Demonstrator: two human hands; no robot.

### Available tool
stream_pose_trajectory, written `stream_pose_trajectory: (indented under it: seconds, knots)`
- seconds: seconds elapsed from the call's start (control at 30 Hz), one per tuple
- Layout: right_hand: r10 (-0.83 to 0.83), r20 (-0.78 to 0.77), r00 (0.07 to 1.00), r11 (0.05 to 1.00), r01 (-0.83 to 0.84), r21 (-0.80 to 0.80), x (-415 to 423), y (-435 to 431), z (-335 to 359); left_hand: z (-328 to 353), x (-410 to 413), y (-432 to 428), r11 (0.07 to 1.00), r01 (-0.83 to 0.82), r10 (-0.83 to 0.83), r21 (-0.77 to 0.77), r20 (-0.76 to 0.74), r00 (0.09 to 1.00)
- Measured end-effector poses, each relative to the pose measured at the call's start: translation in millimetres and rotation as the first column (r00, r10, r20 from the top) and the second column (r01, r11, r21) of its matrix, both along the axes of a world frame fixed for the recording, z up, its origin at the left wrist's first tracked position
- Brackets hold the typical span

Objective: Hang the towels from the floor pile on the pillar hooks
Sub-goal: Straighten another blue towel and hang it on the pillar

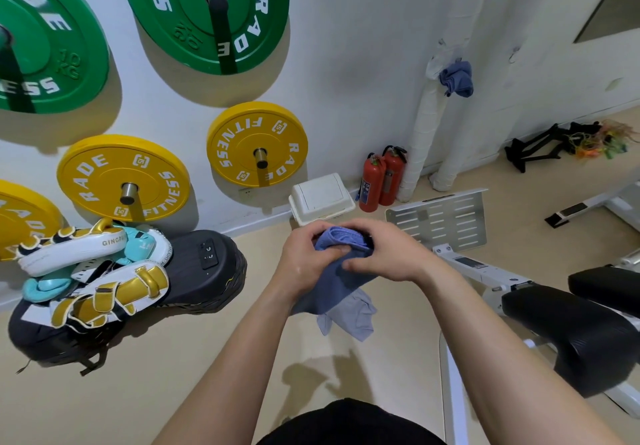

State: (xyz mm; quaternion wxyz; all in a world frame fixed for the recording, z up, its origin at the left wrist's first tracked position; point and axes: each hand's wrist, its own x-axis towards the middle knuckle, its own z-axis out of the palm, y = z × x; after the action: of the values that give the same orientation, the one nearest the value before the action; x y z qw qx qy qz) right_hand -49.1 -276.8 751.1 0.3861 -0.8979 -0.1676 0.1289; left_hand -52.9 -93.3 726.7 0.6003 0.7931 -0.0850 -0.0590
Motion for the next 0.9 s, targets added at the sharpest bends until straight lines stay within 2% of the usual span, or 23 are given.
stream_pose_trajectory:
  seconds: [0.13, 0.3, 0.4, 0.53, 0.63, 0.77, 0.9]
  knots:
    - [-0.005, 0.068, 0.998, 0.999, 0.008, -0.037, 9, 3, 5, -4, 2, 3, 0.985, -0.059, 0.045, -0.164, -0.087, 0.995]
    - [0.040, 0.035, 0.999, 0.997, -0.042, 0.060, 12, 0, 9, -16, -1, 5, 0.953, -0.056, -0.002, -0.298, -0.190, 0.982]
    - [0.003, 0.087, 0.996, 0.996, -0.011, 0.083, 15, -1, 9, -28, -5, 6, 0.970, 0.018, -0.071, -0.241, -0.215, 0.974]
    - [-0.126, 0.117, 0.985, 0.984, 0.110, 0.141, 23, -5, 14, -50, -7, 8, 0.991, 0.126, -0.133, -0.045, -0.240, 0.962]
    - [-0.253, 0.109, 0.961, 0.957, 0.232, 0.172, 31, -12, 19, -67, -9, 11, 0.983, 0.156, -0.120, 0.096, -0.310, 0.943]
    - [-0.411, 0.122, 0.903, 0.902, 0.384, 0.197, 41, -23, 20, -79, -10, 23, 0.993, 0.054, -0.011, 0.101, -0.384, 0.923]
    - [-0.568, 0.091, 0.818, 0.811, 0.538, 0.231, 44, -38, 2, -80, 0, 50, 0.995, -0.071, 0.089, 0.069, -0.319, 0.944]
